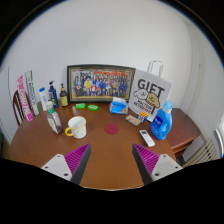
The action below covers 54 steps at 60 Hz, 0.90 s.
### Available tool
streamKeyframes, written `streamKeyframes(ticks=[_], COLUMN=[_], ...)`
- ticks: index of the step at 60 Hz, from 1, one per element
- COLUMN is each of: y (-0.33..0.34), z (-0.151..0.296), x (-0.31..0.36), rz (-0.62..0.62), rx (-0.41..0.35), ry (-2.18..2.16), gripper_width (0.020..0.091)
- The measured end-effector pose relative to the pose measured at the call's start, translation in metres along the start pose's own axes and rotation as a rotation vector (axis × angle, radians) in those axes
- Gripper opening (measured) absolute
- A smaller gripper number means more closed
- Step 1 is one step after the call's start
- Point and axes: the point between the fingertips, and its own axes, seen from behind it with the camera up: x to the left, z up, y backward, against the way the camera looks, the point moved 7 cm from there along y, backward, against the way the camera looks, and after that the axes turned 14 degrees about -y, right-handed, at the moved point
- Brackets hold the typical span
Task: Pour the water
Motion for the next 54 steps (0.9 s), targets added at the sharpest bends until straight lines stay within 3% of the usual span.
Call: streamKeyframes(ticks=[8,25,40,54], y=[-0.001,-0.005,-0.058,-0.156], z=[-0.017,-0.063,-0.062,-0.046], x=[0.026,0.152,0.274,0.325], rz=[0.032,0.135,0.222,0.211], rx=[0.028,0.068,-0.061,-0.143], ry=[0.026,0.082,0.047,0.031], gripper_width=[0.0851,0.0854,0.0857,0.0858])
